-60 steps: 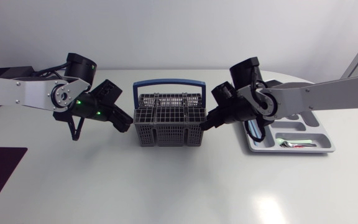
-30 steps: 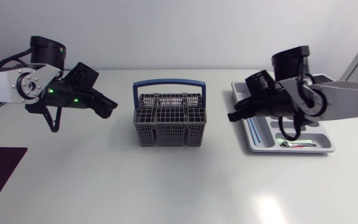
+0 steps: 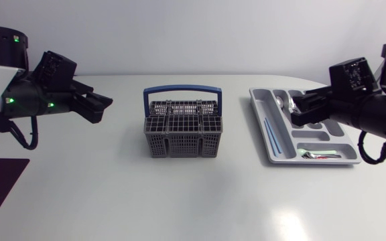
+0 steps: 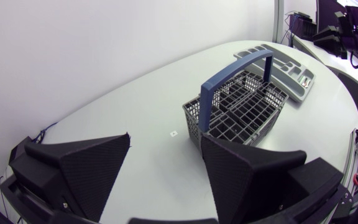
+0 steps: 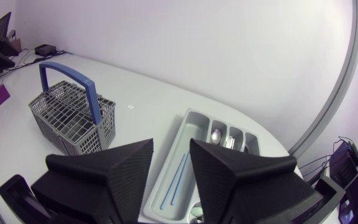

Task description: Unload the cutlery basket into the drawer organizer.

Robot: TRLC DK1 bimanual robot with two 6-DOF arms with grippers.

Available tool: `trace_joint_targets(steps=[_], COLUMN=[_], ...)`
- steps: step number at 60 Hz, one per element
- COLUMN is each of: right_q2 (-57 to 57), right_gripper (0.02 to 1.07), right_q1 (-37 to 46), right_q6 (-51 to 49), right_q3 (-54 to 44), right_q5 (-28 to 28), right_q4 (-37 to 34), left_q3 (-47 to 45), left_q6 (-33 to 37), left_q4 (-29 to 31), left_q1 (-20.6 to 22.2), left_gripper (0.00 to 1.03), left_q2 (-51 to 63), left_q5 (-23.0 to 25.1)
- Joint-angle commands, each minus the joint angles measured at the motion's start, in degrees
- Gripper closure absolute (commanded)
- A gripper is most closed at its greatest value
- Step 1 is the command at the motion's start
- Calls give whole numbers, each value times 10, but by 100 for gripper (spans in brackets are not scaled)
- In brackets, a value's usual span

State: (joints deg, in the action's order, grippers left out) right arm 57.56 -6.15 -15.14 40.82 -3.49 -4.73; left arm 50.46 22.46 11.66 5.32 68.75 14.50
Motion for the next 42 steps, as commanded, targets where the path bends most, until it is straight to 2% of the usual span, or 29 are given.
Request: trace_joint_targets(steps=[1, 11, 42], right_q2=[-34, -98, -222], right_gripper=[32, 6, 6], right_q1=[10, 29, 82], right_q6=[-13, -20, -24], right_q3=[-30, -59, -129], right_q5=[8, 13, 8], right_q4=[-8, -11, -16], left_q3=[-28, -53, -153], left_q6=[-11, -15, -11], left_q4=[1, 3, 3], left_q1=[-10, -20, -66], left_gripper=[5, 5, 5], left_q2=[-31, -84, -281], left_q5=[2, -1, -3])
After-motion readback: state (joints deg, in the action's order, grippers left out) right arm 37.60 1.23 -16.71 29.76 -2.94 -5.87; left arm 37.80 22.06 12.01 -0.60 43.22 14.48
